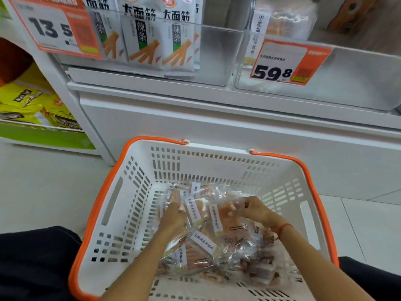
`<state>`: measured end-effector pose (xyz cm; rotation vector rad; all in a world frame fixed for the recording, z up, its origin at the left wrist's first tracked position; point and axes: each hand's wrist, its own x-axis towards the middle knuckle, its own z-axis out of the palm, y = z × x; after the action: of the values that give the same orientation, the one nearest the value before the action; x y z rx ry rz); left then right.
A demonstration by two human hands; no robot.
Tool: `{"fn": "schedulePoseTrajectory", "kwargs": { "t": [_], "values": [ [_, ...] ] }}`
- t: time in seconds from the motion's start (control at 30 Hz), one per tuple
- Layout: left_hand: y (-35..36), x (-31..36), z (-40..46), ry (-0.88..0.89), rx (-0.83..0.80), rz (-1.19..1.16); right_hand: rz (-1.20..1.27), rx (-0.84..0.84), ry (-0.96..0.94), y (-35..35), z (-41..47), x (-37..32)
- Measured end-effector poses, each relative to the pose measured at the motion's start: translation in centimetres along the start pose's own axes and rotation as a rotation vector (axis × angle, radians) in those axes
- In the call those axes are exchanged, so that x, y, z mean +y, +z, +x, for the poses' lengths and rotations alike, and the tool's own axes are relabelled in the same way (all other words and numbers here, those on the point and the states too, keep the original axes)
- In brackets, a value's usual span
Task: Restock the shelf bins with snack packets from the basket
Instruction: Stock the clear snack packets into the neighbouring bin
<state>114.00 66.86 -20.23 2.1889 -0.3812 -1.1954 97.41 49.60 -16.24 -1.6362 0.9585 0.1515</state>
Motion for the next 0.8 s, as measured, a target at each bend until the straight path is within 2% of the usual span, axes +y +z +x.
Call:
{"fn": "schedulePoseTrajectory", "kwargs": {
  "t": [0.07,0.2,0.4,0.6,0.7,0.8],
  "values": [
    [0.6,0.6,-0.1,-0.022,0.013,-0.121,0.035,0.030,0.026,-1.4,-0.4,0.1],
    [1.4,2.0,-0.6,0.061,0.000,-0.219,0.233,0.146,0.036,-3.0,-0.8,-0.1],
    [-1.5,3.2,-2.0,0.096,-0.051,-0.276,0.405,-0.015,-0.032,-3.6,-2.9,-2.4],
    [-2.2,3.1,-3.0,0.060,-0.162,-0.501,0.474,0.211,-0.069,0.2,-1.9,-3.2],
    [-1.5,4.0,-3.9,0.065,-0.203,-0.596,0.401,0.306,-0.079,2.5,-1.4,-3.1],
    [-0.5,4.7,-4.7,0.137,-0.219,-0.545,0.410,0.356,-0.079,4.7,-1.1,-3.1]
  ]
}}
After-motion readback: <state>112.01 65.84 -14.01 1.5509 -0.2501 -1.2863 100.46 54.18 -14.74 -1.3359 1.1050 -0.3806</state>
